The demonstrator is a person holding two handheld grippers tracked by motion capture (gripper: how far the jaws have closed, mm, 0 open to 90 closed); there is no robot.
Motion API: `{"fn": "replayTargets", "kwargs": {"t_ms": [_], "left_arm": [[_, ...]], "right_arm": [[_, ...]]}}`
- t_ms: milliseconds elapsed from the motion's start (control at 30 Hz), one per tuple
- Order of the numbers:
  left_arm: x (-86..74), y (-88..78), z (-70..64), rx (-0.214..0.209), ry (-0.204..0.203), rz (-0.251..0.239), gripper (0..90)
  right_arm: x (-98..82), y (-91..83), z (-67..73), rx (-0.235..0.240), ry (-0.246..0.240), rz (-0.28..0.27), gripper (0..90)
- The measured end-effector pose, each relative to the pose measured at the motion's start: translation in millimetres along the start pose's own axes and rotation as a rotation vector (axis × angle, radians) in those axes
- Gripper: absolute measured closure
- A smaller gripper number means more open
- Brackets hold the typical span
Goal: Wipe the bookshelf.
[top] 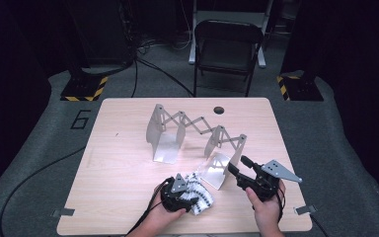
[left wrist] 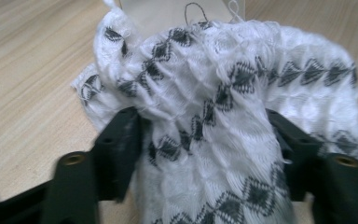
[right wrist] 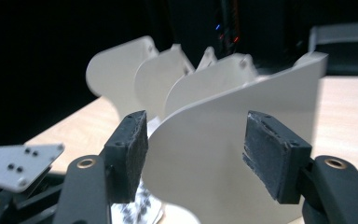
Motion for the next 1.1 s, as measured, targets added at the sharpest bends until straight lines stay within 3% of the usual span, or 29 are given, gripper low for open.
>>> {"fn": "replayTargets", "kwargs": {"t_ms": [133, 167, 200, 333, 433, 500, 533, 600, 733, 867, 1100], "left_arm": [[-0.2, -7.0, 7.5, -0.015, -0.023, 0.021, 68.7], [-0.1, -9.1, 9.2, -0.006, -0.023, 0.026, 74.3], [-0.2, -11.6, 11.4, 0.029, -0.023, 0.031, 75.8], [0.3, -33.0, 35.9, 0.084, -0.099, 0.043, 78.0], [0.4, -54.6, 52.0, 0.141, -0.127, 0.012, 78.5], [-2.0, -71.2, 62.7, 0.165, -0.142, -0.002, 78.5], [-2.0, -71.2, 62.7, 0.165, -0.142, -0.002, 78.5], [-9.6, -90.9, 76.3, 0.214, -0.175, -0.023, 78.5], [-26.1, -112.0, 92.1, 0.282, -0.201, -0.035, 78.0], [-45.1, -128.6, 106.6, 0.348, -0.268, -0.044, 77.6], [-69.5, -146.2, 117.4, 0.395, -0.327, -0.025, 77.0]], "right_arm": [[8.8, -8.2, -8.2, -0.035, 0.005, -0.052, 39.5], [10.6, -9.6, -12.3, -0.045, 0.008, -0.059, 39.5], [11.5, -10.7, -14.6, -0.054, 0.018, -0.059, 39.5], [14.8, -11.3, -28.2, -0.073, 0.039, -0.071, 39.4], [19.9, -8.4, -34.8, -0.066, 0.044, -0.068, 38.9], [24.6, -4.2, -37.0, -0.062, 0.043, -0.06, 38.9], [26.9, -1.5, -38.1, -0.061, 0.038, -0.061, 38.6], [31.1, 5.6, -41.2, -0.059, 0.026, -0.046, 38.5], [40.9, 23.3, -46.5, -0.043, 0.023, -0.014, 37.2], [46.0, 38.8, -52.8, -0.047, 0.028, 0.011, 36.6], [41.6, 53.8, -57.3, -0.008, 0.06, 0.057, 36.2]]}}
Point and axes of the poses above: each handheld gripper's, and its own axes: y roughly forward along the jaws, x roughly out of its top, z roughly to its left, the point moved 2 cm from there along y, roughly forward along the jaws, and after that the axes turned 2 degrees about -z, right-handed, at the moved point
